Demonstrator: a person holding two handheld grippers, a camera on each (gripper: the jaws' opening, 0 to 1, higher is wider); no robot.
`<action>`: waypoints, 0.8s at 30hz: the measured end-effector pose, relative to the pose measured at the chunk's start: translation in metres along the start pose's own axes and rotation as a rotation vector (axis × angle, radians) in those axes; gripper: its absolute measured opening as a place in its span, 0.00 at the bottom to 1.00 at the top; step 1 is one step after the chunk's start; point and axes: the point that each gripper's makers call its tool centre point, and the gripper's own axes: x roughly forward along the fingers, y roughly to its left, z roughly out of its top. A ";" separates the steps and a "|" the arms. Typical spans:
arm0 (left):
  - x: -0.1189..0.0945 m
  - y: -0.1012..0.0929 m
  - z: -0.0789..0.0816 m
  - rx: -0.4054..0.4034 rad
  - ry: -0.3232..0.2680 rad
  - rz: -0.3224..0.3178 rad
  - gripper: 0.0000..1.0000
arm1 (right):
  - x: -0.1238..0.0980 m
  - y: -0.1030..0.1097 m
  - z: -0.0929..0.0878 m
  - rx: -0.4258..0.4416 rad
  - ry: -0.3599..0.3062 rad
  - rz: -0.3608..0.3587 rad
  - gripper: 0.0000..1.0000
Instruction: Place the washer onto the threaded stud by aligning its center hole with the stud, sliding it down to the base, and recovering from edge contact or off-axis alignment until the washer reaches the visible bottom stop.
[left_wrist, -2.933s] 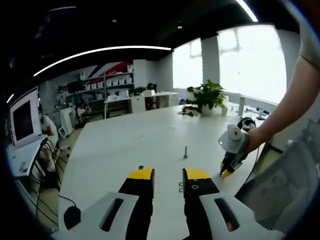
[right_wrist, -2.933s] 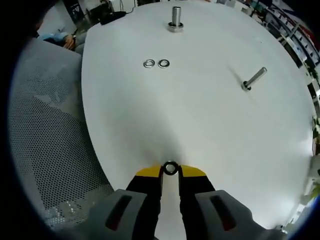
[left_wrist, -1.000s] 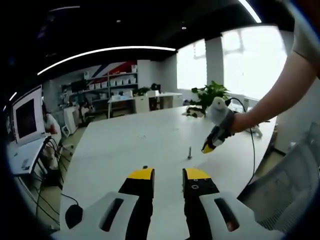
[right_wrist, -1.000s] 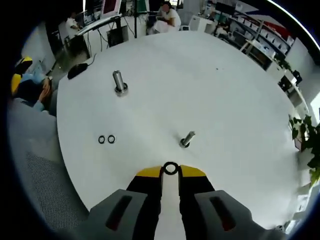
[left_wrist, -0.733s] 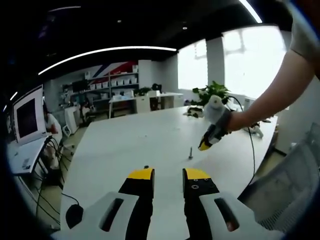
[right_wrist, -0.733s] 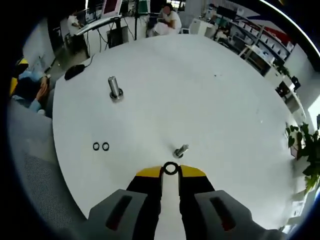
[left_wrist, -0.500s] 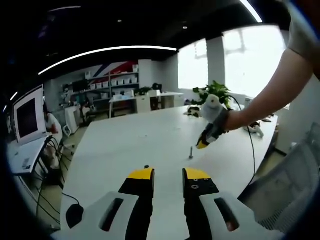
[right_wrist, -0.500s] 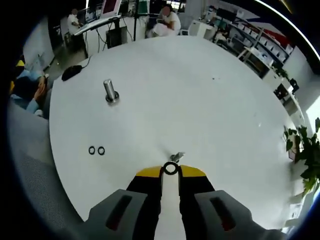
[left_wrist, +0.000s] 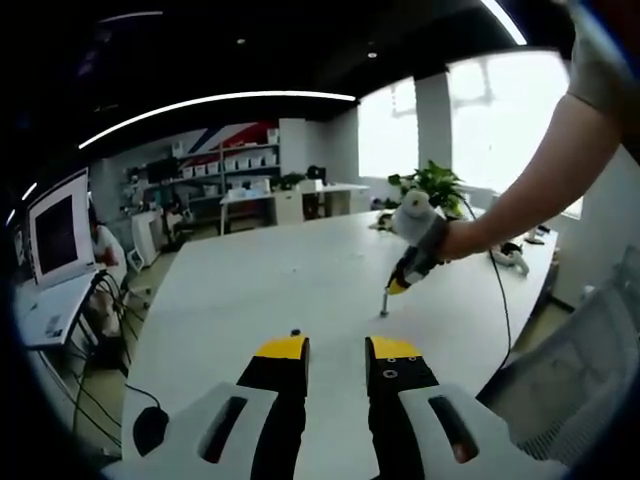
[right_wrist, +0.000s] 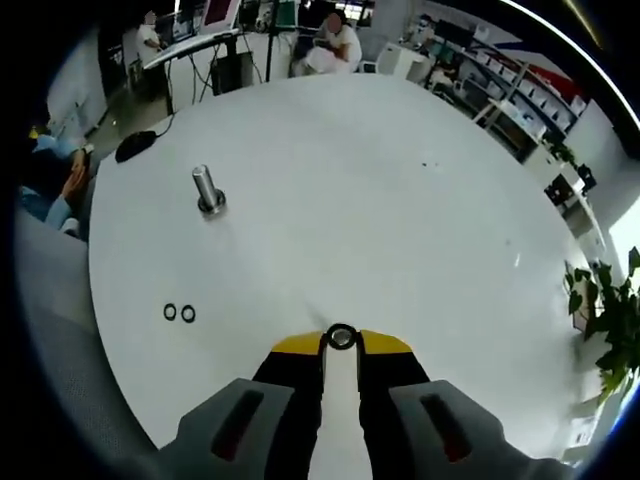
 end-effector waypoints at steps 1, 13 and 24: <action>0.000 0.000 0.000 0.000 0.001 0.001 0.20 | 0.001 -0.001 0.000 -0.005 0.002 -0.002 0.13; 0.001 0.001 -0.002 -0.001 0.008 0.002 0.20 | 0.008 -0.006 -0.005 0.007 0.025 0.005 0.14; 0.001 0.000 -0.003 0.000 0.015 0.001 0.20 | 0.013 -0.005 -0.005 0.002 0.040 0.014 0.14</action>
